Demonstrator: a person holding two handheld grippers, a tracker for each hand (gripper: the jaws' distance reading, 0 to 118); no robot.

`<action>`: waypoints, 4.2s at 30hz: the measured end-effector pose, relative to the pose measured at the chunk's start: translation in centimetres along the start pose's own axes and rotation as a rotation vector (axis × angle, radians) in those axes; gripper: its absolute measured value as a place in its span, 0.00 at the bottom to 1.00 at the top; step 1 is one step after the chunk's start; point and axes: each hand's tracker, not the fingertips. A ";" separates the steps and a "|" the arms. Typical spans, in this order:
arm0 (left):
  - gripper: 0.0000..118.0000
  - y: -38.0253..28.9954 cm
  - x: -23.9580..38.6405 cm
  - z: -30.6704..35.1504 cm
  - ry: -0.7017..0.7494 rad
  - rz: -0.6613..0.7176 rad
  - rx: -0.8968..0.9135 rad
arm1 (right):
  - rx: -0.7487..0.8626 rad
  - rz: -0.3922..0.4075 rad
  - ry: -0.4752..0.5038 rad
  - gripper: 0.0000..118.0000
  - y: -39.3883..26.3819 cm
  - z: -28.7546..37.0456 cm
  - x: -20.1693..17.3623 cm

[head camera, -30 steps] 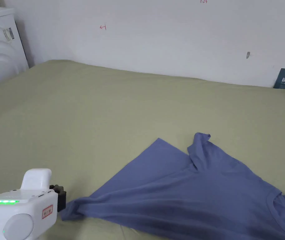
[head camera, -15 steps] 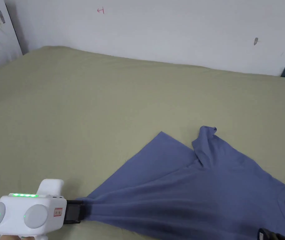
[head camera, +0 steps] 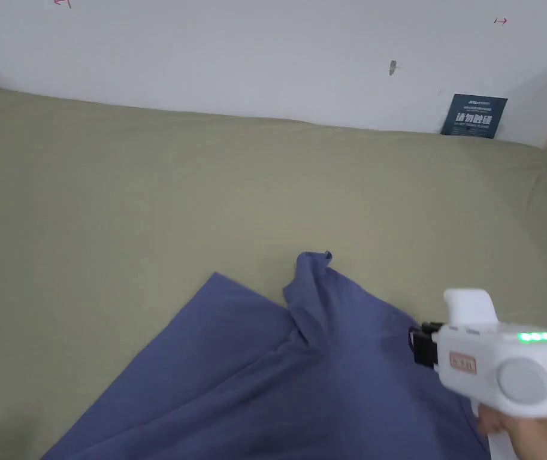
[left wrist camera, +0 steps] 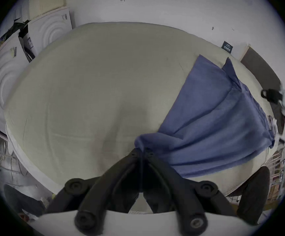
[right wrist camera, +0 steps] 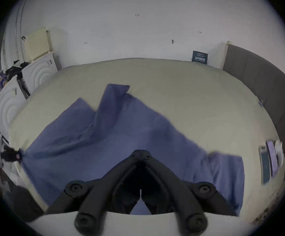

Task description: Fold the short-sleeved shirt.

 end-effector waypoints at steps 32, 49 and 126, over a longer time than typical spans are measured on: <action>0.00 11.2 5.3 16.8 -0.052 -0.054 0.393 | 0.314 0.157 0.005 0.01 12.4 23.4 2.7; 0.00 29.1 14.3 32.7 0.039 -0.075 0.633 | 0.637 0.005 -0.162 0.01 19.7 43.0 4.8; 0.00 -2.7 3.2 2.6 0.103 -0.127 0.122 | 0.033 -0.191 -0.029 0.02 -21.8 20.0 5.6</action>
